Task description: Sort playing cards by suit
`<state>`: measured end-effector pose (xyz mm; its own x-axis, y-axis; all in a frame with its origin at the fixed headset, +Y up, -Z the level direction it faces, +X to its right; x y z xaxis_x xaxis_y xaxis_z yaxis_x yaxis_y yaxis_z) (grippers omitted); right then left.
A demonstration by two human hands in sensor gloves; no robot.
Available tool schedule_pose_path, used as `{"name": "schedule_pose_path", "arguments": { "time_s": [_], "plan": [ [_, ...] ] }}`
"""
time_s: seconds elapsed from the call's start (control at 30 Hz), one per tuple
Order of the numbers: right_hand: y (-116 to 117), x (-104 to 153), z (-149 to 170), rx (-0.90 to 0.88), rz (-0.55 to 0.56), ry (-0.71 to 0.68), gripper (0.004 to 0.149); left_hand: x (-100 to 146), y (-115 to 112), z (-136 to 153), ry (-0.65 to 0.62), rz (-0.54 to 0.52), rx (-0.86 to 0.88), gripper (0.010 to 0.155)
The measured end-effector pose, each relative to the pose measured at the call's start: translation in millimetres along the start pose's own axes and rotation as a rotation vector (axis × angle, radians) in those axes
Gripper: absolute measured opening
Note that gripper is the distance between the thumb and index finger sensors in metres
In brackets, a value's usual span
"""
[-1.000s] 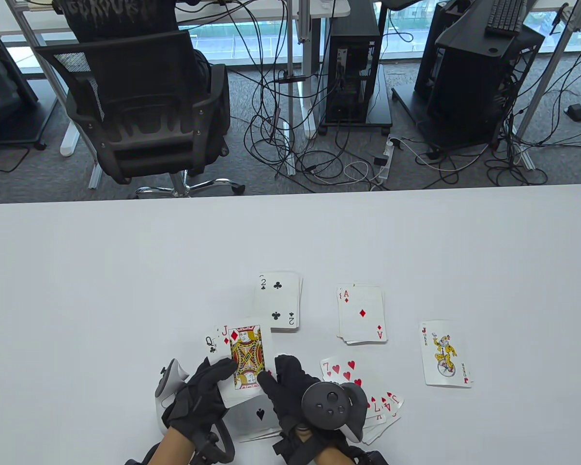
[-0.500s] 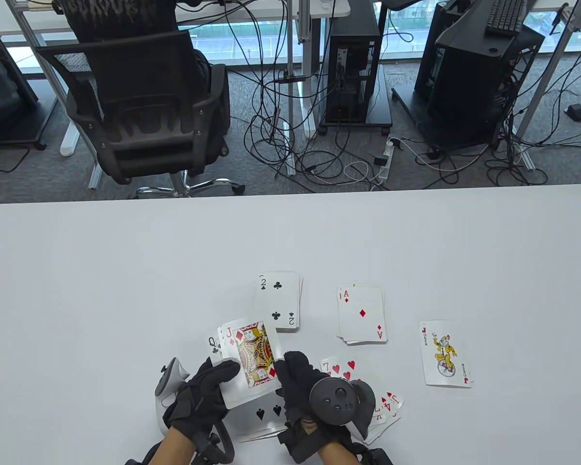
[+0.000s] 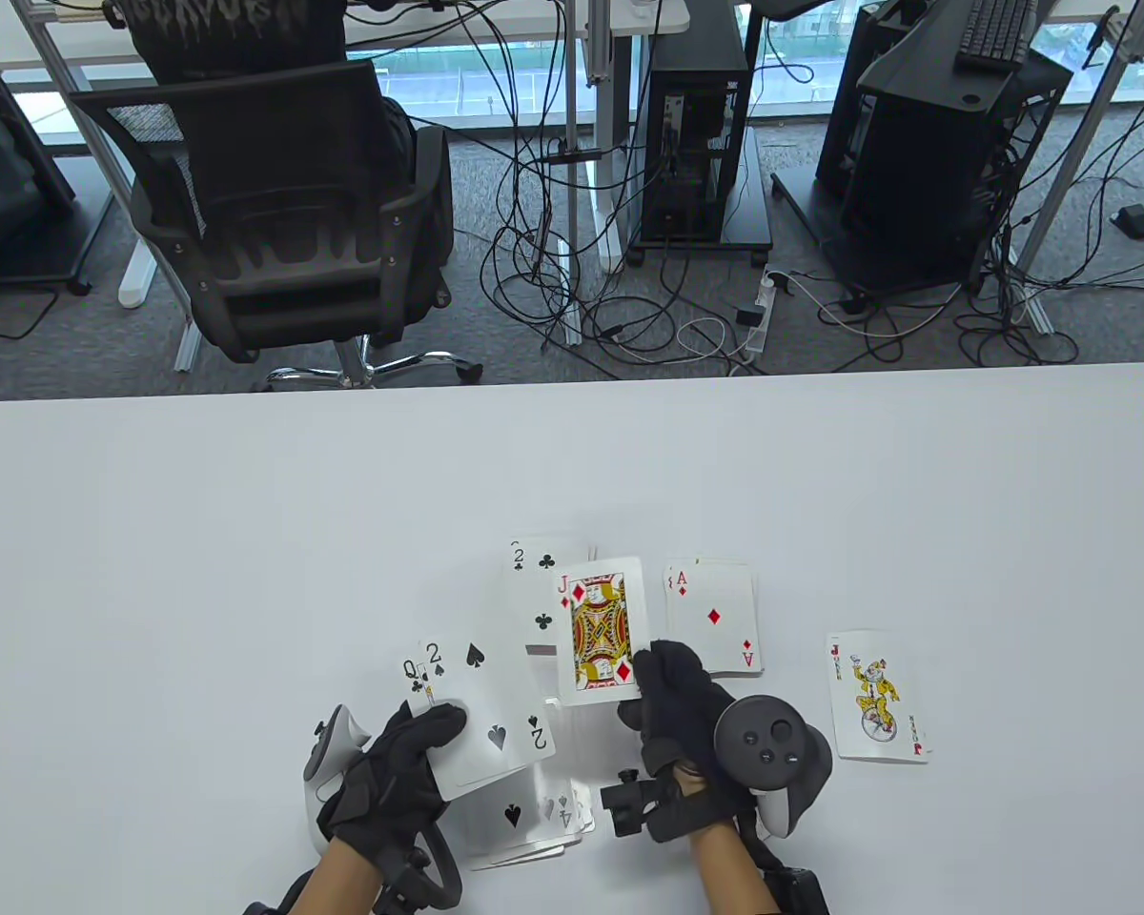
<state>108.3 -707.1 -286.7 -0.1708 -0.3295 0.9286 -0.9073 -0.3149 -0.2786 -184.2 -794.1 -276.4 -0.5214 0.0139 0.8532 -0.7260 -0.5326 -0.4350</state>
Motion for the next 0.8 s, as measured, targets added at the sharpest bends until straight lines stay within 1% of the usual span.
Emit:
{"name": "schedule_pose_path", "arguments": {
  "time_s": [0.07, 0.13, 0.2, 0.27, 0.37, 0.43, 0.63, 0.73, 0.8],
  "plan": [
    [-7.0, -6.9, 6.0, 0.008, 0.014, 0.026, 0.039, 0.1, -0.2, 0.0, -0.001, -0.001, 0.005, 0.047],
    [-14.4, -17.1, 15.4, 0.106, 0.021, 0.062, 0.039, 0.2, -0.4, 0.2, 0.000, -0.004, 0.011, 0.047],
    [-22.2, -31.9, 29.0, 0.261, -0.017, 0.124, 0.039, -0.2, -0.3, 0.0, -0.003, -0.008, 0.030, 0.048],
    [-28.6, -42.2, 38.4, 0.369, -0.025, 0.170, 0.040, -0.1, 0.7, -0.8, -0.008, -0.012, 0.043, 0.048],
    [-32.4, -54.9, 53.3, 0.463, -0.040, 0.239, 0.040, 0.5, 3.2, -1.8, -0.013, -0.026, 0.045, 0.048],
    [-31.2, -60.3, 63.0, 0.511, -0.036, 0.271, 0.040, 0.6, 4.5, -1.5, -0.012, -0.031, 0.048, 0.048],
    [-27.7, -68.6, 90.0, 0.700, -0.079, 0.385, 0.044, 0.5, 5.5, -0.3, -0.007, -0.035, 0.057, 0.048],
    [-27.6, -69.7, 97.9, 0.785, -0.102, 0.431, 0.050, 0.2, 5.6, -0.2, -0.004, -0.036, 0.058, 0.048],
    [-27.1, -69.6, 100.9, 0.842, -0.137, 0.464, 0.055, 0.2, 5.7, -0.2, -0.002, -0.039, 0.061, 0.048]
  ]
}}
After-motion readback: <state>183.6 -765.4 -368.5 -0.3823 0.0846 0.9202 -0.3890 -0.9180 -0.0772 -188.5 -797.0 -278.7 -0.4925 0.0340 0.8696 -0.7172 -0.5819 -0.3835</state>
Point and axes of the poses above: the tracker on the back of each hand, its own z axis roughly to the little-finger side, its own x axis roughly from the fingertips to the wrist, y = z × x, the point moved 3 cm from there along -x, roughly from the wrist to the fingertips, and after that the axes turned 6 degrees about -x, right-handed, at the moved point
